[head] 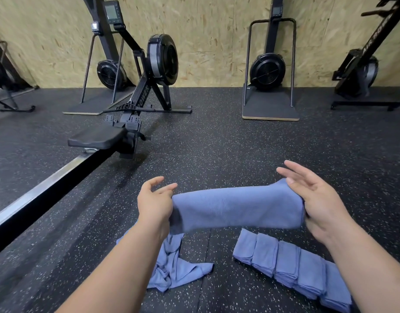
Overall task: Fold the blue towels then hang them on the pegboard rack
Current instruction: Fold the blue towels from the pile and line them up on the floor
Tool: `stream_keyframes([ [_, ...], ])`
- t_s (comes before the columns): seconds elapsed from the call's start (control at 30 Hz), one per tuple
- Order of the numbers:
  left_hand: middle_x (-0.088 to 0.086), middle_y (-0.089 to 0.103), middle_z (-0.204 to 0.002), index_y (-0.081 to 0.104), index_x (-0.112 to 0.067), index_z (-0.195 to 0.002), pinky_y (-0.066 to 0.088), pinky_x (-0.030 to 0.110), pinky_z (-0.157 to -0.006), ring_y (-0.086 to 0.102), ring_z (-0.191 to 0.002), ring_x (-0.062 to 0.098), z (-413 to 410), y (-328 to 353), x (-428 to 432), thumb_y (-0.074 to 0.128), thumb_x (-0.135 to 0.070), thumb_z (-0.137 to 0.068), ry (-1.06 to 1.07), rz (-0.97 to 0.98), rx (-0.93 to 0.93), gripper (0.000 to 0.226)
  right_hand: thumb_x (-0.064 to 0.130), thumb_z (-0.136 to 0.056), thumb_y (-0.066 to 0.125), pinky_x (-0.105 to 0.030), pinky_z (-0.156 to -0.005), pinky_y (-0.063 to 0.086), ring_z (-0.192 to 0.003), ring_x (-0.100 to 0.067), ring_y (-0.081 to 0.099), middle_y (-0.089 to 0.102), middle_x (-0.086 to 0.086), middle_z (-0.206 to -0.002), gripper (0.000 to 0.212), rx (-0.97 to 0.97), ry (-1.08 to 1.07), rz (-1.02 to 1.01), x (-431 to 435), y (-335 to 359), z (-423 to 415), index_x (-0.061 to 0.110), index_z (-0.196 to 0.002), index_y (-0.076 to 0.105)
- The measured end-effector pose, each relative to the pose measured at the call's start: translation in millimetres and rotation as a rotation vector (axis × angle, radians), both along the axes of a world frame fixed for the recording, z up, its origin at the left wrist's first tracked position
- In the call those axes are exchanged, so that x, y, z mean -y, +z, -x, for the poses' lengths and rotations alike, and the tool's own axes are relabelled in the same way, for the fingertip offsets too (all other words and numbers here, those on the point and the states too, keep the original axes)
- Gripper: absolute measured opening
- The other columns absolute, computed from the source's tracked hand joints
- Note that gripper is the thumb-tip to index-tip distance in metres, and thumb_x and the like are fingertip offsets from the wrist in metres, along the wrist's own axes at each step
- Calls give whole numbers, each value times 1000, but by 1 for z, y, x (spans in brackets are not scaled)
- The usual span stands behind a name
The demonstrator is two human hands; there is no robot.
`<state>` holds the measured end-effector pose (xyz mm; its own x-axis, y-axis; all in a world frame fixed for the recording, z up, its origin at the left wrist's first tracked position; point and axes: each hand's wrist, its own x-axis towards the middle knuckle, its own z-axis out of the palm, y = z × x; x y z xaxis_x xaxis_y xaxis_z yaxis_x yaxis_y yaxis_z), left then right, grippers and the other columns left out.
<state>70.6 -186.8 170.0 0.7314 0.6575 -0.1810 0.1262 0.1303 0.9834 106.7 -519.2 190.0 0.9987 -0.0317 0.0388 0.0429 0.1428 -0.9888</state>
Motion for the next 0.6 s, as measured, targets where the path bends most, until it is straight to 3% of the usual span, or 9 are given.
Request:
stream_keyframes([
  [0.1, -15, 80, -84, 62, -29, -124, 36, 33, -66, 50, -77, 18, 0, 2, 0, 68, -4, -97, -23, 28, 2, 37, 5, -105, 61, -52, -113, 50, -116, -24, 71, 80, -2, -116, 33, -1, -31, 54, 3, -6, -2, 28, -121, 77],
  [0.2, -15, 80, -87, 61, -31, -125, 40, 32, -68, 56, -76, 15, 1, 7, 1, 73, -15, -99, -162, 13, -22, 33, 10, -105, 64, -54, -112, 50, -113, -22, 73, 82, 2, -105, 26, 28, -67, 213, 4, -14, -3, 29, -115, 79],
  [0.3, -12, 81, -104, 62, -33, -129, 49, 39, -89, 71, -102, 12, 2, 11, -2, 79, -14, -94, -336, -4, -6, 43, 7, -98, 72, -41, -110, 51, -114, -17, 73, 82, 1, -107, 26, 27, -6, 187, 8, -11, -3, 23, -118, 77],
  [0.37, -8, 80, -114, 67, -31, -129, 52, 42, -91, 72, -112, 17, 4, 14, -6, 82, -3, -88, -458, -97, 17, 51, -3, -88, 79, -36, -104, 53, -115, -16, 73, 80, 2, -114, 42, 39, 86, 201, 12, -7, -1, 23, -121, 76],
  [0.5, -9, 79, -115, 75, -27, -120, 60, 41, -96, 73, -111, 15, 8, 14, -7, 78, 13, -81, -569, -363, 70, 56, -18, -81, 76, -31, -96, 56, -112, -10, 74, 77, 8, -121, 60, 78, 164, 342, 21, -5, 0, 26, -122, 76],
  [0.6, -14, 79, -108, 77, -30, -111, 61, 39, -94, 73, -101, 9, 8, 13, -7, 78, 9, -79, -570, -523, 48, 50, -21, -83, 73, -18, -94, 56, -110, -7, 73, 78, 11, -119, 60, 119, 160, 444, 24, -7, -3, 27, -119, 76],
])
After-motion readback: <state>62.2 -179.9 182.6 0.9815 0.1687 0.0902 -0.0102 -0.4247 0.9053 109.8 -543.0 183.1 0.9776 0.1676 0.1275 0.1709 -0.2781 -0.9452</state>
